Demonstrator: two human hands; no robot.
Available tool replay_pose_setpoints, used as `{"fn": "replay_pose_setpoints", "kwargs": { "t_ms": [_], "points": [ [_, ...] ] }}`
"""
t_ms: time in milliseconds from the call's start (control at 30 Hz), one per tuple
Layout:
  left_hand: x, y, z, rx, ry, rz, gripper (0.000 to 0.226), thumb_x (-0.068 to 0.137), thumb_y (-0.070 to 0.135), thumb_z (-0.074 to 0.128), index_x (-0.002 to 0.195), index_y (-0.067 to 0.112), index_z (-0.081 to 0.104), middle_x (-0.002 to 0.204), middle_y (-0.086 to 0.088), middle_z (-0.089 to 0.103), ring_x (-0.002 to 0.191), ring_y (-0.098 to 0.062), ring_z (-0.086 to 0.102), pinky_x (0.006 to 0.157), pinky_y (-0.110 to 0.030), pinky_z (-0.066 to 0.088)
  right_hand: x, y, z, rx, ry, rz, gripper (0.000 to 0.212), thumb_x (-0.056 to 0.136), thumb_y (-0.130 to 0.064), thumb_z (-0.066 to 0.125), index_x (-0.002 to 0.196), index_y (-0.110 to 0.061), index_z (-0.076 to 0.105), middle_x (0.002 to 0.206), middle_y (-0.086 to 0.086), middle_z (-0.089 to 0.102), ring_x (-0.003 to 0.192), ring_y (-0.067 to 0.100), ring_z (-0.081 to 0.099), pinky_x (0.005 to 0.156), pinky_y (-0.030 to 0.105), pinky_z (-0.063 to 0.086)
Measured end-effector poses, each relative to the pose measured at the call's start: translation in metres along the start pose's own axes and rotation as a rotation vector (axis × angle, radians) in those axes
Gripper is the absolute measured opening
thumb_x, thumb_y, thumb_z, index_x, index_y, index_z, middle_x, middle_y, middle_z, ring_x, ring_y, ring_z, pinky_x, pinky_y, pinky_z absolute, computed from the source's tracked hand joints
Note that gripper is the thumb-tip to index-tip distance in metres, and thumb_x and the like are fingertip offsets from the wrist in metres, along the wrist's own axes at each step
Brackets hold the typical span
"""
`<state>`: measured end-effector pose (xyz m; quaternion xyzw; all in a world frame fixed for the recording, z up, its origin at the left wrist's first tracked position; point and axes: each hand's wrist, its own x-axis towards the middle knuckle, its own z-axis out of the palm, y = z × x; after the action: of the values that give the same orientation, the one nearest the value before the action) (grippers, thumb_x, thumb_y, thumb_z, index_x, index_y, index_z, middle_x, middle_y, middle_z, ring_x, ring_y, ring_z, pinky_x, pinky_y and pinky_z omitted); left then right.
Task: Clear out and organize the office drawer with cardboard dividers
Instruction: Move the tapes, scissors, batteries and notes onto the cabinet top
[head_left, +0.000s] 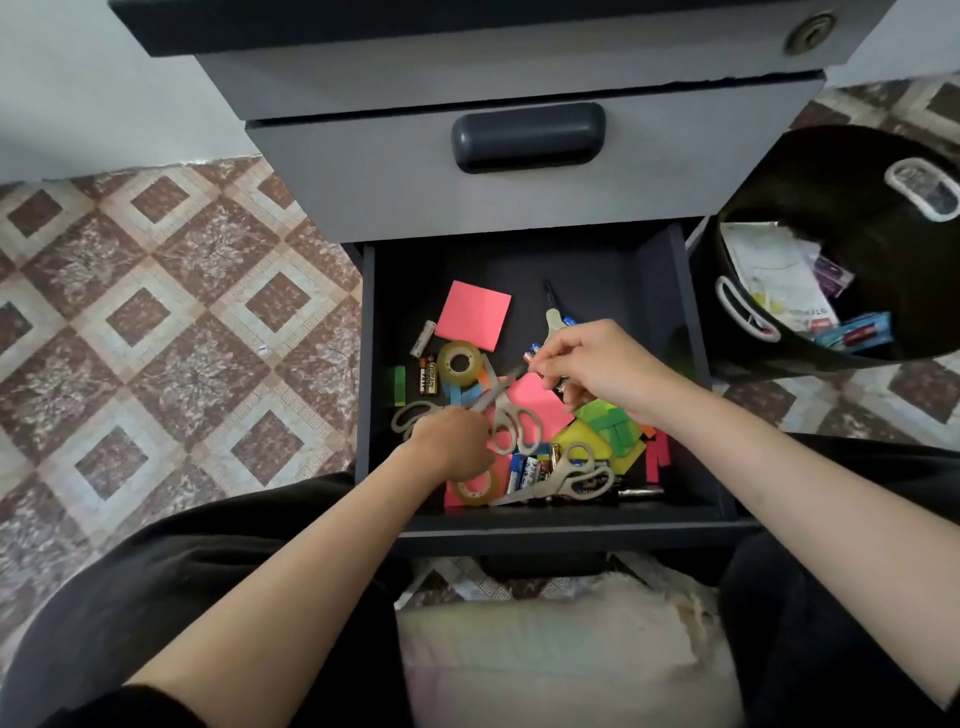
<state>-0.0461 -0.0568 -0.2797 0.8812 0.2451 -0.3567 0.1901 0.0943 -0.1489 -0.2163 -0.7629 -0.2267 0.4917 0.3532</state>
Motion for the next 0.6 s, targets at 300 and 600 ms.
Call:
{"fn": "replay_pose_setpoints", "kwargs": {
  "t_ms": [300, 600],
  "points": [
    [-0.003, 0.007, 0.009, 0.108, 0.073, -0.063, 0.036, 0.094, 0.011, 0.043, 0.130, 0.006, 0.042, 0.133, -0.009, 0.045, 0.113, -0.025, 0.054, 0.073, -0.029, 0.043, -0.001, 0.003, -0.003, 0.000, -0.008, -0.005, 0.013, 0.090, -0.003, 0.055, 0.085, -0.007, 0.066, 0.068, 0.005, 0.061, 0.047, 0.013, 0.049, 0.050, 0.022, 0.050],
    [-0.002, 0.009, 0.001, 0.174, 0.198, -0.019, 0.027, 0.091, 0.008, 0.049, 0.117, 0.011, 0.057, 0.123, -0.007, 0.050, 0.117, -0.022, 0.045, 0.075, -0.029, 0.046, 0.007, 0.010, -0.005, -0.091, 0.046, 0.031, 0.015, 0.086, 0.001, 0.054, 0.087, -0.002, 0.069, 0.069, 0.002, 0.061, 0.047, 0.013, 0.050, 0.048, 0.021, 0.051]
  ]
}}
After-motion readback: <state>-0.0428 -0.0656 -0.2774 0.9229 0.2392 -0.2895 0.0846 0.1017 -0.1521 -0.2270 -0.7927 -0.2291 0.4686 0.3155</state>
